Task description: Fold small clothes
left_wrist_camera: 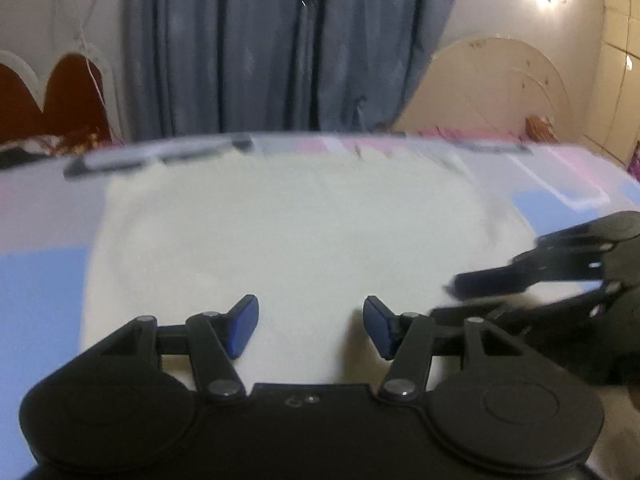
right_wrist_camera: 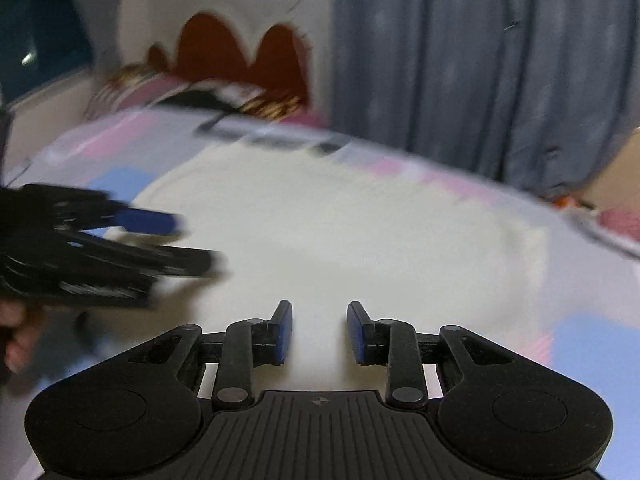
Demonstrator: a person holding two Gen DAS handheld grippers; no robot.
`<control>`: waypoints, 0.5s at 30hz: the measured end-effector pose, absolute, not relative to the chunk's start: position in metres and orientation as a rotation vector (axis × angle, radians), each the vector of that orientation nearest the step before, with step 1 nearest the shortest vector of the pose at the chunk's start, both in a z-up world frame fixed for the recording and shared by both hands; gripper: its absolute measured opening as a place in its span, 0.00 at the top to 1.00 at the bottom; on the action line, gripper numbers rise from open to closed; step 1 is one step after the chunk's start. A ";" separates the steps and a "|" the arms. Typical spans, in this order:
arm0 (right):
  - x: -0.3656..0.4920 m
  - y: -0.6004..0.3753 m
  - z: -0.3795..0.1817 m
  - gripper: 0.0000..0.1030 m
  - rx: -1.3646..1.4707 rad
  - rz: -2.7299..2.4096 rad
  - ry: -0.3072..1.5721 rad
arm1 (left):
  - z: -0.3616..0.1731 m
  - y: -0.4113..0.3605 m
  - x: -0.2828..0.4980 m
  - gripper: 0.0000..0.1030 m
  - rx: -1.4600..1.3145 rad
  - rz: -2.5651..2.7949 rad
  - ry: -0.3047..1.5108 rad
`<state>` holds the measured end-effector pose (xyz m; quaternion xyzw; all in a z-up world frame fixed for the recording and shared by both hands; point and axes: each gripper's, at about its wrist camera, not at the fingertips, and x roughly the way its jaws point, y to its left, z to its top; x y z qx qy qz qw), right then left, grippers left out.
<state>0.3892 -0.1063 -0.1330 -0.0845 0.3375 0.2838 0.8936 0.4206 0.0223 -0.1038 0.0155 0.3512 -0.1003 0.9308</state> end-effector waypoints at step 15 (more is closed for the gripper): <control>0.353 -0.195 -0.142 0.71 -0.147 0.335 0.752 | -0.097 0.078 0.381 0.48 -0.006 -0.061 0.708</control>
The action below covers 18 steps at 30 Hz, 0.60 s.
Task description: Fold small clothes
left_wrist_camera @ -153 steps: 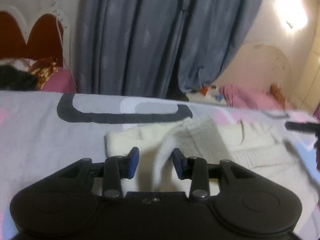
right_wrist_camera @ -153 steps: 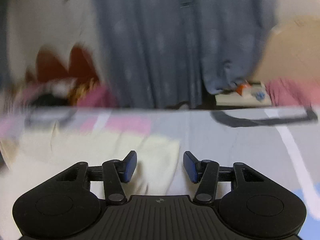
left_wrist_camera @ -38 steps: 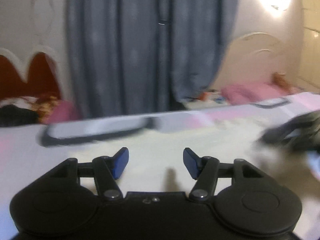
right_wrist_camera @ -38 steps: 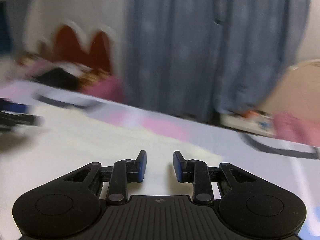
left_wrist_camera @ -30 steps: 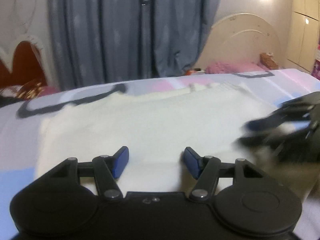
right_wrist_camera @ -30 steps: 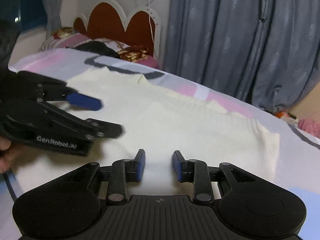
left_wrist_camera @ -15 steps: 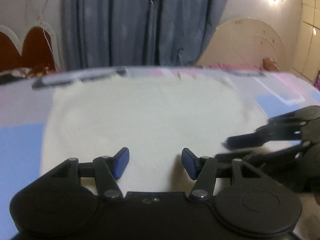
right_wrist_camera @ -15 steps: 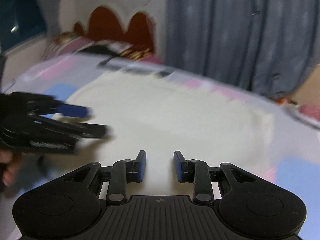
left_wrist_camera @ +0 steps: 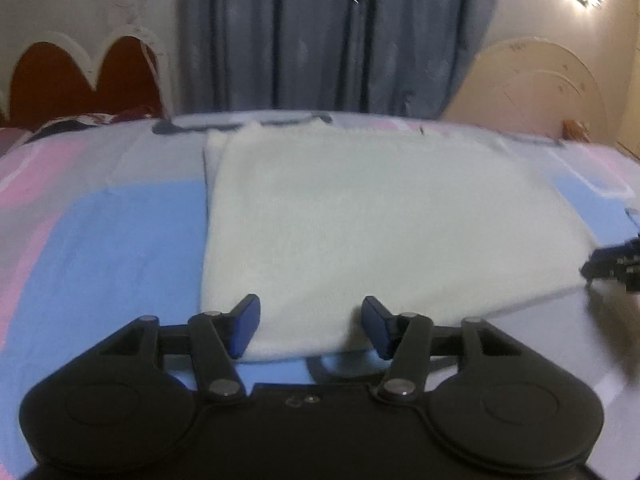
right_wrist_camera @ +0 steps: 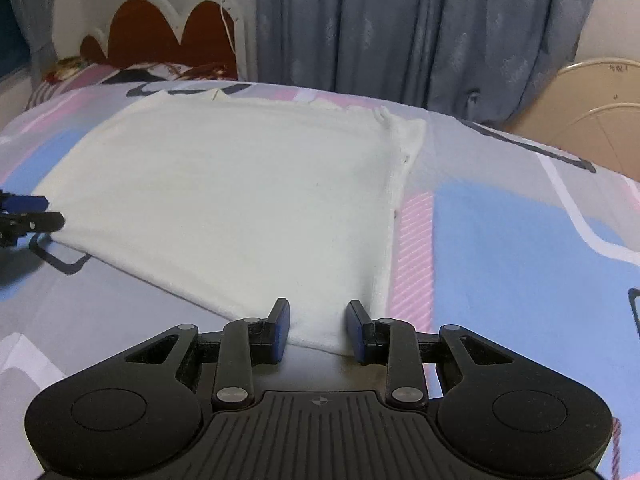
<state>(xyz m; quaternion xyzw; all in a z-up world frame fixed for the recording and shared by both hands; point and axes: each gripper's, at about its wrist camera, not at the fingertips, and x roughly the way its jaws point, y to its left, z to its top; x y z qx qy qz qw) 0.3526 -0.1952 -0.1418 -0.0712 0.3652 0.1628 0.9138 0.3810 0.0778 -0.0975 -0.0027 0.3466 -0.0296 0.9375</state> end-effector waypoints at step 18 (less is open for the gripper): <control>0.345 -0.201 -0.134 0.84 -0.056 0.223 0.749 | -0.097 0.100 0.367 0.48 -0.119 0.011 0.718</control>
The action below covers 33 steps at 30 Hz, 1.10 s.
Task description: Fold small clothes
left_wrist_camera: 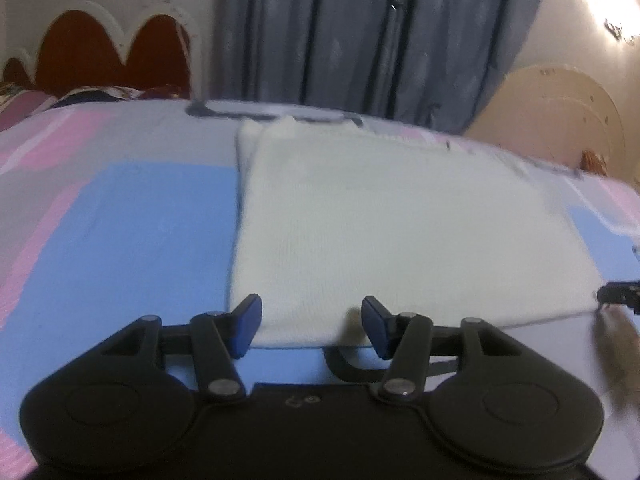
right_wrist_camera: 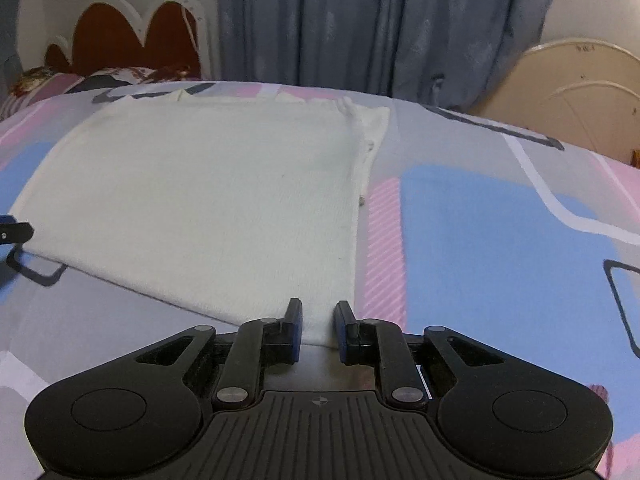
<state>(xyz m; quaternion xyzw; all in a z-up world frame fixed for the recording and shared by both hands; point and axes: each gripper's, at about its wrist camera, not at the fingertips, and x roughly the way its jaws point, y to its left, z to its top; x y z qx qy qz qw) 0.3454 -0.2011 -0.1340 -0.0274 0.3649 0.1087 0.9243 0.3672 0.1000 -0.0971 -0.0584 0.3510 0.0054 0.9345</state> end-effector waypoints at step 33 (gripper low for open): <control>0.452 -0.088 -0.126 1.00 0.168 0.449 0.609 | -0.157 0.144 0.401 0.94 -0.989 0.151 0.487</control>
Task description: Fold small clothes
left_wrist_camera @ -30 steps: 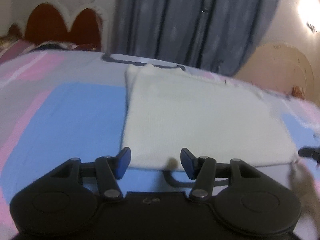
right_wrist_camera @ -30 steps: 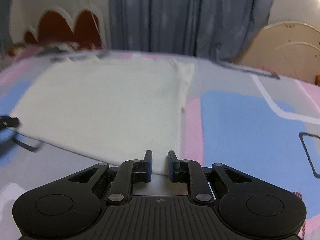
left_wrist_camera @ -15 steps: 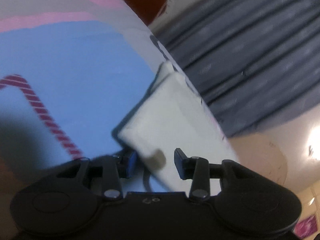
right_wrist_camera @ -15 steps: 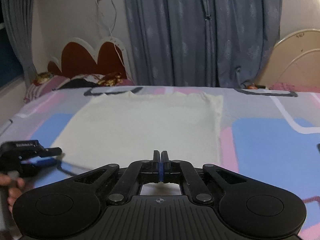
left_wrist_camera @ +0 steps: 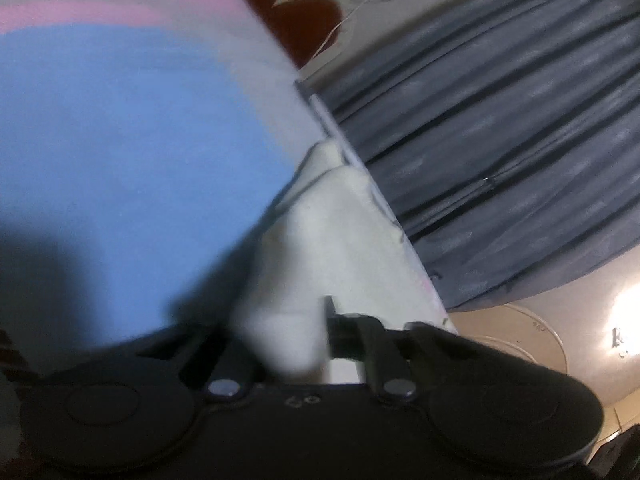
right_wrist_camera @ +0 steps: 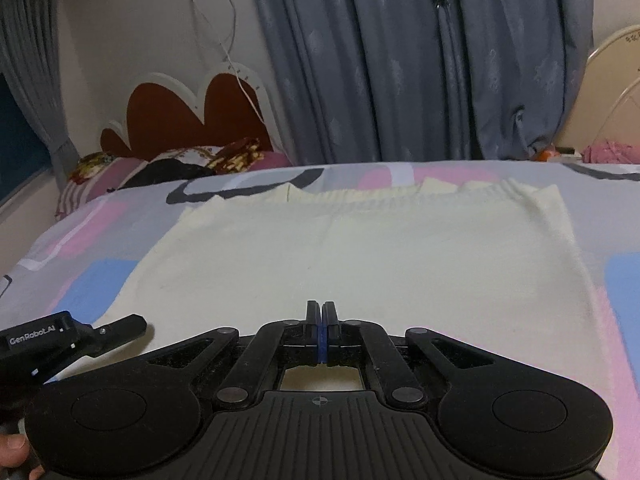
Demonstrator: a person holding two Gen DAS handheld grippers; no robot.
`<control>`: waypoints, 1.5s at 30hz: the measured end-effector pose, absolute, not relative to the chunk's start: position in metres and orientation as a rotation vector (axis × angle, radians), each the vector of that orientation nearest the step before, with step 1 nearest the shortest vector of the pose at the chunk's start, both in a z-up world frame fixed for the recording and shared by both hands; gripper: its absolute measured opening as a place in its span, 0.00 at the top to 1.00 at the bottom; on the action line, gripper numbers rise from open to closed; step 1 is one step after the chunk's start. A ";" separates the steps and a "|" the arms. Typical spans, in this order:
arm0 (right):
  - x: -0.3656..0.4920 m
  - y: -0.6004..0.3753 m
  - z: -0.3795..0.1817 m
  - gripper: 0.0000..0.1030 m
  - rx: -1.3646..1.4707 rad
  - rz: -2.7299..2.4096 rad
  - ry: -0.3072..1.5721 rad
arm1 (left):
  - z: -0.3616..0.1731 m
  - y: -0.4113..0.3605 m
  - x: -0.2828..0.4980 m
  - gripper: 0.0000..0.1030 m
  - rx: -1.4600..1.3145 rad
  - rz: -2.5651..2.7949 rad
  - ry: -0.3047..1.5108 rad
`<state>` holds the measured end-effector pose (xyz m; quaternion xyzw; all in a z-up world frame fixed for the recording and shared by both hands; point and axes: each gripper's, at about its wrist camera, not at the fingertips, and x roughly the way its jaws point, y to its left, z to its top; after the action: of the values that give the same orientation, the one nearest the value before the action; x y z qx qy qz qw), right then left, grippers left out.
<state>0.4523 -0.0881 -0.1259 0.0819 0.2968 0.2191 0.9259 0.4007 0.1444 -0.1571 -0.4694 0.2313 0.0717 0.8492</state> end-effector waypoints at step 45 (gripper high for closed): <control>0.452 -0.269 -0.116 0.60 0.546 0.497 0.622 | -0.083 0.022 0.479 0.49 -0.312 -0.126 0.672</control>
<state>0.4521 -0.2689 -0.1158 0.2626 0.2991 0.2390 0.8857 0.4789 0.0220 -0.0826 -0.1523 0.3282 -0.0614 0.9302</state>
